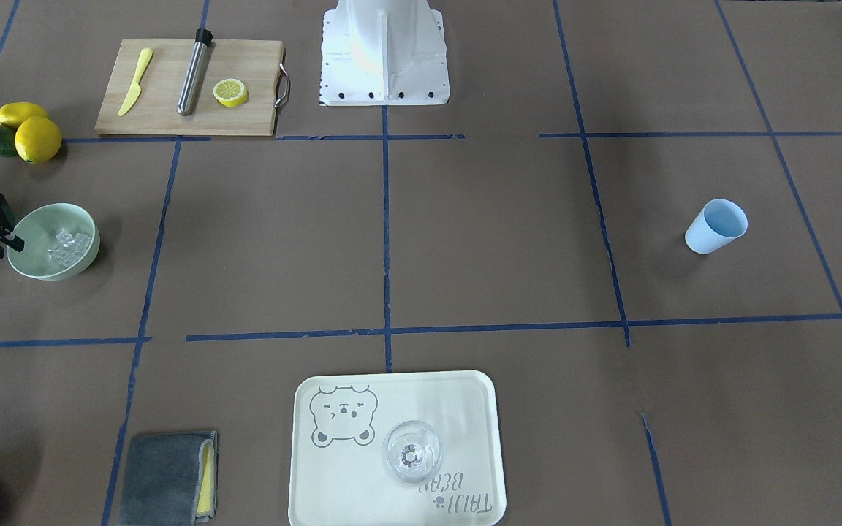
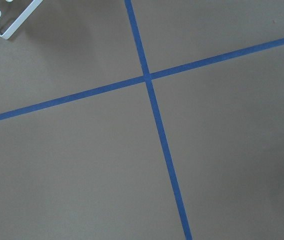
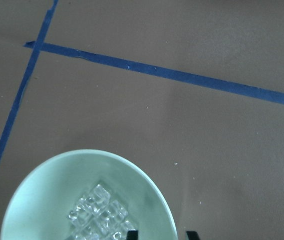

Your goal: Pour ice into bowl

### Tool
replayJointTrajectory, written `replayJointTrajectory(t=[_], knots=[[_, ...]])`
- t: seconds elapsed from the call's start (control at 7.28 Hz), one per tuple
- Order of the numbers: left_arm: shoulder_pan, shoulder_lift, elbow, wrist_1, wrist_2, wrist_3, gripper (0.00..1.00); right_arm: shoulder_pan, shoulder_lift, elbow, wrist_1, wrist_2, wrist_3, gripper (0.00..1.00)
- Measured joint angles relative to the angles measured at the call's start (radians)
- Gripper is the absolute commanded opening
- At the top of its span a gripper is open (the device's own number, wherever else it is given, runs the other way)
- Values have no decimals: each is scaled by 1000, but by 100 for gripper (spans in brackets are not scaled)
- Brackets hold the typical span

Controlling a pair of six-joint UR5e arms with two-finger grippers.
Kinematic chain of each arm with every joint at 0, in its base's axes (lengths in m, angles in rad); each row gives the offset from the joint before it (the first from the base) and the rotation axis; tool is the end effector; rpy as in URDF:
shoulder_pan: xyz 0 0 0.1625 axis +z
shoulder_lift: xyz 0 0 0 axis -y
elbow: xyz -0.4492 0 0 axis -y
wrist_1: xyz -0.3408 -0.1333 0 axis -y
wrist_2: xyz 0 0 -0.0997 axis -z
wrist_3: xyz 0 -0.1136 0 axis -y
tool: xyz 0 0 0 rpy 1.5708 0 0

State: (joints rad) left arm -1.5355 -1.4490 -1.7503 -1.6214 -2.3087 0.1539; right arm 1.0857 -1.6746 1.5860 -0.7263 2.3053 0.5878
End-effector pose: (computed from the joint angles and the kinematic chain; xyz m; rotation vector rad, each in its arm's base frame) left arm -0.0429 -0.3956 0.6615 0.1472 0.7313 0.2203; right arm -0.1468 -0.4011 0.6324 0.2621 -0.9670 -0.1834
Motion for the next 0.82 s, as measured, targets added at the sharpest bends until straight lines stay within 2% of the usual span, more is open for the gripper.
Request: replayJointTrajectory(t=[0.27, 0.41, 0.82], knots=[[0, 0, 0, 0, 0, 0, 100, 80, 11, -2, -50, 3, -31, 100], [0, 1, 0, 0, 0, 0, 100, 148, 14, -2, -114, 1, -112, 100], [0, 0, 5, 2, 0, -1, 100, 404, 39, 14, -454, 0, -512, 100]])
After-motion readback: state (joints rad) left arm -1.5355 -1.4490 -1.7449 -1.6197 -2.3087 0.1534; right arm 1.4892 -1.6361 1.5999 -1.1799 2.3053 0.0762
